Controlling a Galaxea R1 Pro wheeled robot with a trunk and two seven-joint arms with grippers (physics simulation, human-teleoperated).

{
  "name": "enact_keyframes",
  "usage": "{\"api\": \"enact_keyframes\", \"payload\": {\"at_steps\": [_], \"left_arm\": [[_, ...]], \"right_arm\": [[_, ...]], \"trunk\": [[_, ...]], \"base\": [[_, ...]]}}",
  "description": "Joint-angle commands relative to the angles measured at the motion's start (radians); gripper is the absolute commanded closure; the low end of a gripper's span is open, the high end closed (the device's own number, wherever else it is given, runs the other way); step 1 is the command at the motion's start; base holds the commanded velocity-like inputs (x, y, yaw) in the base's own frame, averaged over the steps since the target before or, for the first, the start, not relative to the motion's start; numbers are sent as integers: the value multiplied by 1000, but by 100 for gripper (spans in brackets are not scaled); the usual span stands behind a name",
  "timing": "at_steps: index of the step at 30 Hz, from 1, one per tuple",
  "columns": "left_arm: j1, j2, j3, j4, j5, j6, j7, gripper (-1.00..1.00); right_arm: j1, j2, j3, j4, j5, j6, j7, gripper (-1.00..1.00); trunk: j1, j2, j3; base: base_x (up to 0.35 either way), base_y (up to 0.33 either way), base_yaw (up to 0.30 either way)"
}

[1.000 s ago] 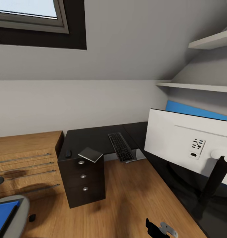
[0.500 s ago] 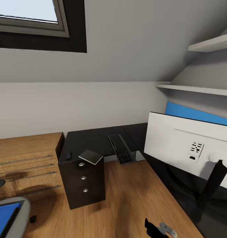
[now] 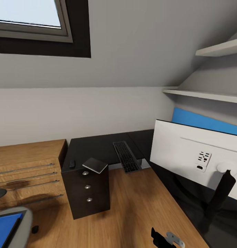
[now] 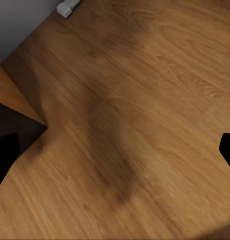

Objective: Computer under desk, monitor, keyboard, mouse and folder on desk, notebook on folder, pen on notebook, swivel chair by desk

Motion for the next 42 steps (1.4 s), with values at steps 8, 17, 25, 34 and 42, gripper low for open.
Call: {"api": "enact_keyframes", "payload": {"at_steps": [8,17,25,34,42], "left_arm": [[0,1,-5,-2,9,3,8,-100],[0,1,-5,-2,10,3,8,-100],[0,1,-5,-2,10,2,8,-100],[0,1,-5,-2,9,2,8,-100],[0,1,-5,-2,9,2,8,-100]], "right_arm": [[-1,1,5,1,-11,-4,5,-100],[-1,1,5,1,-11,-4,5,-100],[-1,0,5,1,-11,-4,5,-100],[-1,-2,3,1,-11,-5,6,-100],[-2,-8,4,-44,-10,-4,9,-100]], "trunk": [[-31,56,20],[-65,119,40],[-96,175,64],[-130,238,92],[-161,294,117]], "base": [[0,0,65],[0,0,107],[0,0,15],[0,0,0],[0,0,0]]}}
